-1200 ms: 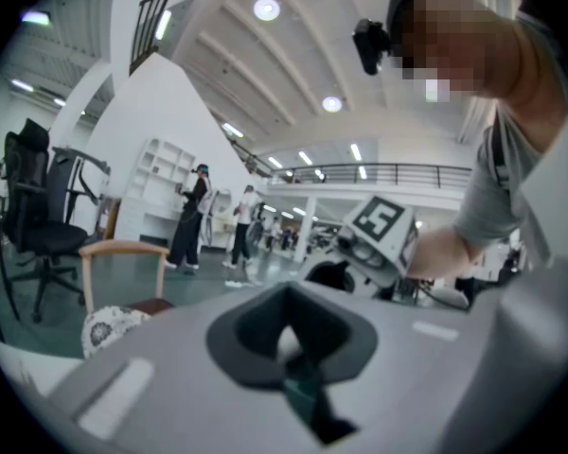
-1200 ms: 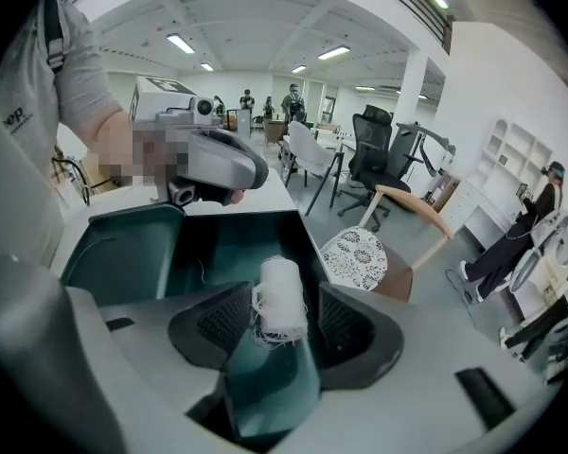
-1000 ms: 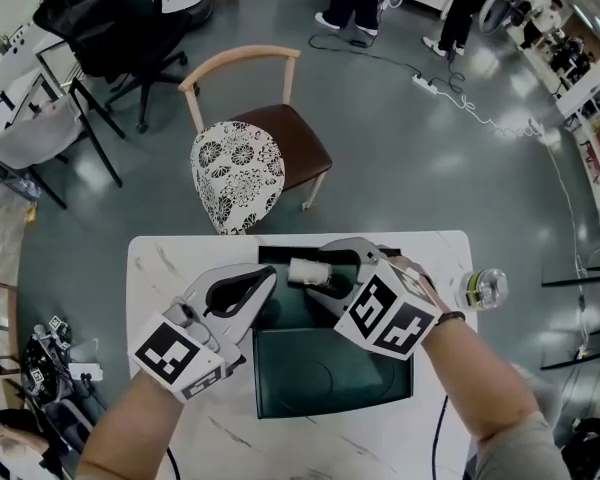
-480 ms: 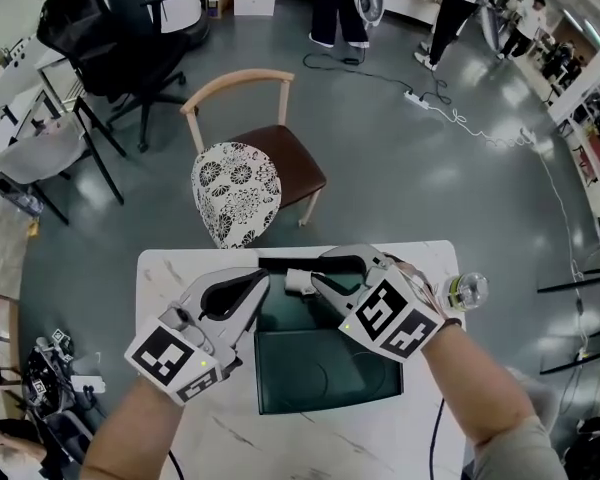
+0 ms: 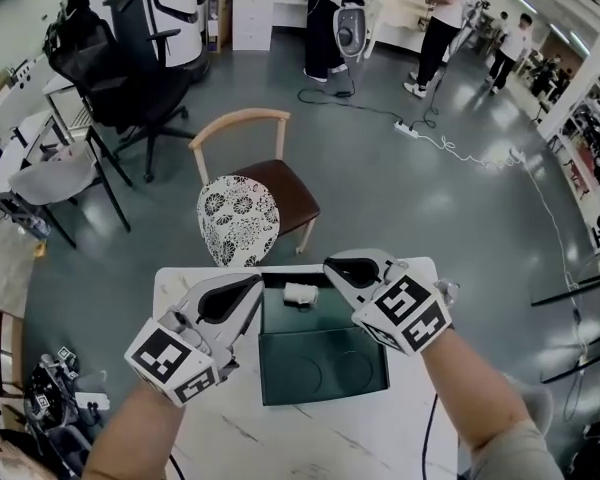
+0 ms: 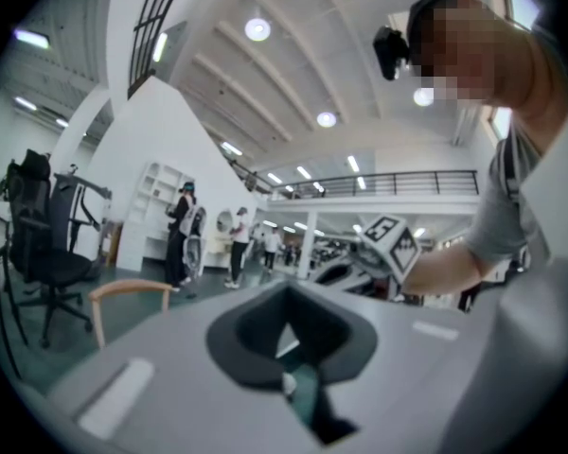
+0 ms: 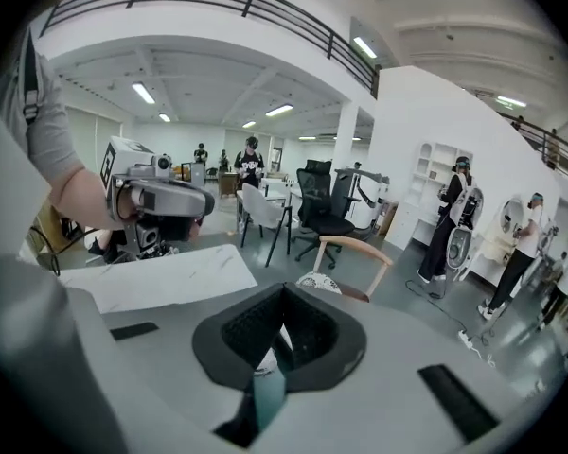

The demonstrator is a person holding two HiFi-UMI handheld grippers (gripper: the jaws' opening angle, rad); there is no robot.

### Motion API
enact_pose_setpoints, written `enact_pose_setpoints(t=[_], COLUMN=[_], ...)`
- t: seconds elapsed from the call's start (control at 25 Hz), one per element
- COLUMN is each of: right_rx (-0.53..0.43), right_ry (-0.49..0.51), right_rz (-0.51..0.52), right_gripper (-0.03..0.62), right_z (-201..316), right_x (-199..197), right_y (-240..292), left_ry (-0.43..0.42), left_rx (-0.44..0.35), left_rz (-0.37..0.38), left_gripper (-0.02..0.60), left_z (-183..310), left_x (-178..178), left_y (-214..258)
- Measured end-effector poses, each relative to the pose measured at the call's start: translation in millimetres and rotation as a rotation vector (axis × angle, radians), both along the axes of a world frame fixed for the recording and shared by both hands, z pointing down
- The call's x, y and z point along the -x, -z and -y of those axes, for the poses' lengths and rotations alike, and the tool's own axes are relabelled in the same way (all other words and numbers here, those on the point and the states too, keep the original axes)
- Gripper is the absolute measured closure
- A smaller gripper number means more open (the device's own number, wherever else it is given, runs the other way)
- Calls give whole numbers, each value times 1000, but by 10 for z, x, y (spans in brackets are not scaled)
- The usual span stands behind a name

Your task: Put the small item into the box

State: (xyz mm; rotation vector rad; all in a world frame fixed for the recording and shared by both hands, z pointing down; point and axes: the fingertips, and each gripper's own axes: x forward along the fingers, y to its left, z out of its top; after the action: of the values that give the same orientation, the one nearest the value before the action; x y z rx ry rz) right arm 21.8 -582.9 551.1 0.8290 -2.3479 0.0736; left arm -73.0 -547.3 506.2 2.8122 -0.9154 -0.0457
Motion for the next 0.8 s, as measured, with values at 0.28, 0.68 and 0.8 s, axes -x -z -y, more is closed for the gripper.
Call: enact_pose_setpoints(t=[0.28, 0.68, 0.8], right_rx=[-46, -161, -199], right_ry=[-105, -228, -251], right_rz=[141, 313, 350], right_gripper=[586, 586, 586], right_z=[-54, -486, -736], right_x=[-129, -315, -339], right_y=[728, 1983, 2327], left_ry=[21, 18, -4], left_rx=[-36, -79, -86], left_rz=[1, -31, -51], left_gripper=[578, 578, 578], left_z=[-107, -495, -694], left_x=[131, 439, 546], left_y=[597, 1653, 1983])
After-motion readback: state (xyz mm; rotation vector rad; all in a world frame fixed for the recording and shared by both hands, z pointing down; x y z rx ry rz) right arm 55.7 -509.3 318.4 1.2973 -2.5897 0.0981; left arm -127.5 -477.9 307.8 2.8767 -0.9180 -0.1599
